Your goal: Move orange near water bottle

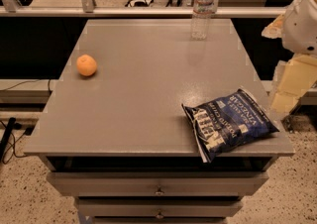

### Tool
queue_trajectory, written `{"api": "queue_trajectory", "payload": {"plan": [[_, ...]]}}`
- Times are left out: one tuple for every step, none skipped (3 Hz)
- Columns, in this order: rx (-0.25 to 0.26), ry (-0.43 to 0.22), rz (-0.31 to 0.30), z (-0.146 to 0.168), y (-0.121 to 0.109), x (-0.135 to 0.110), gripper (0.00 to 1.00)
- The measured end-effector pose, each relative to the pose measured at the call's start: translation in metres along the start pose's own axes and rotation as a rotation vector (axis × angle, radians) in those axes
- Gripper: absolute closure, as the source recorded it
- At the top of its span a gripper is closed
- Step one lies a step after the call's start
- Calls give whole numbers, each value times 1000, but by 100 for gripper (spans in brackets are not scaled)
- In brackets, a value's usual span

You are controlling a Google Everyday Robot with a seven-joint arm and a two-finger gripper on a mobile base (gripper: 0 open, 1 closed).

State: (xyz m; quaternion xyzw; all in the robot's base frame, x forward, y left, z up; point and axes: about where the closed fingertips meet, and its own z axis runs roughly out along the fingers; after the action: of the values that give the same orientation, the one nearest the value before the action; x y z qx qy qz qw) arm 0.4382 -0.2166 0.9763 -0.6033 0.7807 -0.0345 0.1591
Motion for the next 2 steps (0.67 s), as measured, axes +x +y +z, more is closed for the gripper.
{"api": "queue_trajectory", "payload": {"plan": [[-4, -12, -1, 3, 0, -4, 0], [-34, -96, -9, 21, -3, -30, 0]]}}
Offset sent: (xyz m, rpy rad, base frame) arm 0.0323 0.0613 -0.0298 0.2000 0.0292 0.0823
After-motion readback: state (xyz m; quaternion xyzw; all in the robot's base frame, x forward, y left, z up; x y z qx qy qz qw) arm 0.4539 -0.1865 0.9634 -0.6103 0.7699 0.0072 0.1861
